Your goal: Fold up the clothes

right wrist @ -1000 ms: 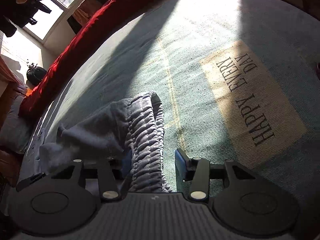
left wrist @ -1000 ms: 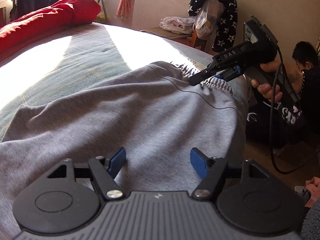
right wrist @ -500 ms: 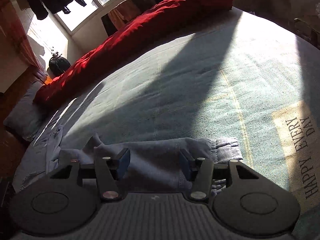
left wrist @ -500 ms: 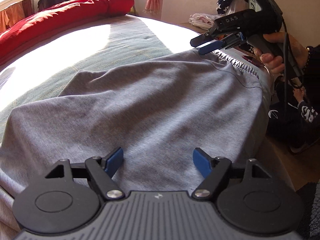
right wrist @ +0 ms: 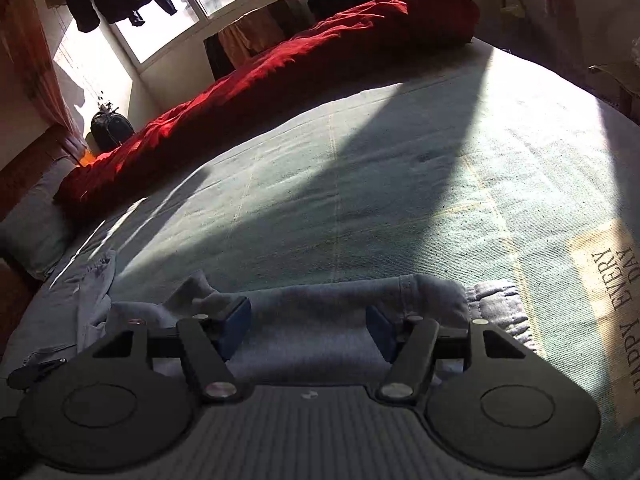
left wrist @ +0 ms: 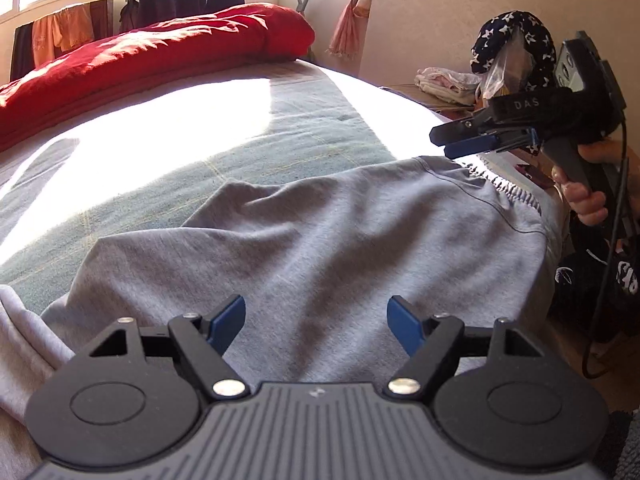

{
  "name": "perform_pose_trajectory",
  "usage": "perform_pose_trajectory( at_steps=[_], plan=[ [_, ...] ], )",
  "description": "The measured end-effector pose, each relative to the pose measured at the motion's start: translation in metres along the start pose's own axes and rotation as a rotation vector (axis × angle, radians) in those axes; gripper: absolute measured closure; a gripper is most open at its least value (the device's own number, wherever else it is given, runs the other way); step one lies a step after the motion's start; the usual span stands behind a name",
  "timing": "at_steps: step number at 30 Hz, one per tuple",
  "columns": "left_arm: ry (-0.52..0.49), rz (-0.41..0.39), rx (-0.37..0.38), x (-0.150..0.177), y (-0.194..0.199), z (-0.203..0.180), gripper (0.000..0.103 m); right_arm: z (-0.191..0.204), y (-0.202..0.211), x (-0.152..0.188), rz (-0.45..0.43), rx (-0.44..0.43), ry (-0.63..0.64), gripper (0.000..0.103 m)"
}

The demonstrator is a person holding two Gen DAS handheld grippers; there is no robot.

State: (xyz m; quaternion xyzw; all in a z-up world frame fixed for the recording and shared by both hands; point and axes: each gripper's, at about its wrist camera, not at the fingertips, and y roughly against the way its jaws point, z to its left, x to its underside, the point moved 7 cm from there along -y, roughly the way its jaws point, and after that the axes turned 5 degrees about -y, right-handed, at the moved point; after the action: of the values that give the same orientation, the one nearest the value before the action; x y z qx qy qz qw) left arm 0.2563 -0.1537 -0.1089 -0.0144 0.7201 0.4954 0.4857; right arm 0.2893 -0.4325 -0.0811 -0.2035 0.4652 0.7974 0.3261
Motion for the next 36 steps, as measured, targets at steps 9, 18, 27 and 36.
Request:
perform_pose_trajectory(
  at_steps=[9,18,27,36],
  plan=[
    [0.054,0.045,0.013,0.059,0.016,-0.015,0.024,0.030,-0.011,0.075,0.088,0.036,0.091,0.030],
    [0.082,0.051,0.048,0.067,0.021,-0.015,0.006,0.018,-0.018,0.101,0.025,0.033,-0.015,0.019],
    [0.157,-0.044,0.044,0.047,0.047,-0.005,0.005,0.015,-0.016,0.104,0.011,-0.002,-0.031,0.018],
    [0.330,-0.063,-0.188,0.042,0.084,0.074,0.005,0.025,-0.015,0.099,0.007,0.001,0.006,0.016]
  ],
)
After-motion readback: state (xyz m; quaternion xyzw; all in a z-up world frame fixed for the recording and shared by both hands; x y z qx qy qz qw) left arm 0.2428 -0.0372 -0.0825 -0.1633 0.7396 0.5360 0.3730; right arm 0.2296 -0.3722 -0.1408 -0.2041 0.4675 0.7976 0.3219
